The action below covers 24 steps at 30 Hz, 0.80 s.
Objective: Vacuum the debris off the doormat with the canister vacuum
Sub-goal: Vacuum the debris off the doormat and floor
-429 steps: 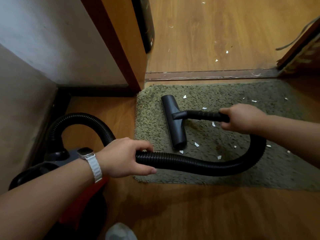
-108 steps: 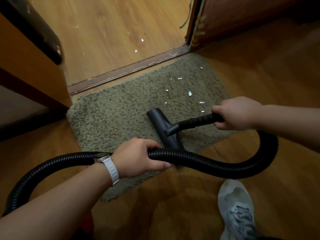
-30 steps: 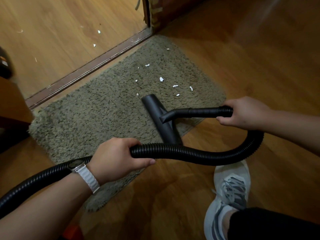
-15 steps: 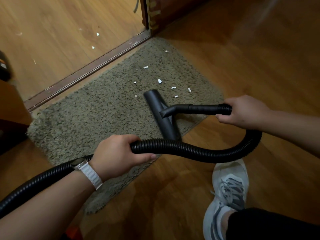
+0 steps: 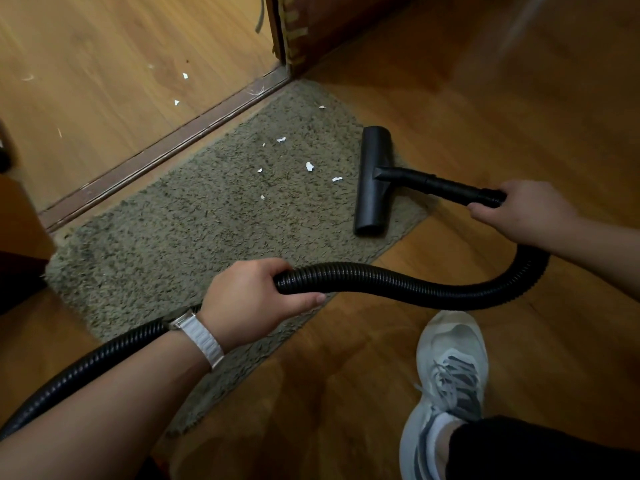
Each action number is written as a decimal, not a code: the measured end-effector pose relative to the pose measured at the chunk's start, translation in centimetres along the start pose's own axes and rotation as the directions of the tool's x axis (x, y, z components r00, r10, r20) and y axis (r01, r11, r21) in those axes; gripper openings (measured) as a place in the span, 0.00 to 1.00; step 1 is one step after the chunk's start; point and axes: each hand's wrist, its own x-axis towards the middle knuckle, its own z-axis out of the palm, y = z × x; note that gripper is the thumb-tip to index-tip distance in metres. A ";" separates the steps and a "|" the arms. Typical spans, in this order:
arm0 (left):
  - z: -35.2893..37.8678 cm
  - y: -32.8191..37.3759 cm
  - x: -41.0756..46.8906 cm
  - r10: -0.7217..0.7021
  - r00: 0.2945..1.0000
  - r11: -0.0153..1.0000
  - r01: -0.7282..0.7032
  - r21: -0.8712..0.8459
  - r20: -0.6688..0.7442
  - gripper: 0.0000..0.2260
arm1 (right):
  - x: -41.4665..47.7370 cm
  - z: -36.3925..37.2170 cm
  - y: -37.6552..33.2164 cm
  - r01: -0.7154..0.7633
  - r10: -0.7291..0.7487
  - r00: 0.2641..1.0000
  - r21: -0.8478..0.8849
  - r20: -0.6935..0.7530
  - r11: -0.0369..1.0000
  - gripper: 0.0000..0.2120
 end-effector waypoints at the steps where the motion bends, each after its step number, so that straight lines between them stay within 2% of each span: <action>1: 0.1 0.1 0.1 0.000 1.000 1.000 0.000 -0.002 0.000 0.24 | 0.1 0.1 0.2 0.001 -0.001 1.000 0.004 0.013 1.000 0.24; 8: 0.8 -1.0 -0.1 0.075 0.995 0.997 -0.074 -0.007 0.059 0.29 | -0.8 0.5 -1.5 0.117 -0.112 0.990 -0.053 0.091 0.992 0.19; 12: 1.4 -1.7 -0.8 0.152 0.985 0.986 -0.157 0.062 0.086 0.35 | -1.7 1.1 -2.8 0.208 -0.193 0.972 -0.108 0.135 0.972 0.16; 16: 1.5 -2.2 -1.2 0.185 0.976 0.977 -0.196 0.088 0.112 0.36 | -2.6 1.3 -3.3 0.278 -0.259 0.954 -0.120 0.152 0.953 0.14; 24: 1.1 -2.9 -1.5 0.166 0.983 0.984 -0.170 0.055 0.082 0.36 | -1.4 1.2 -2.4 0.162 -0.159 0.986 -0.053 0.058 0.985 0.18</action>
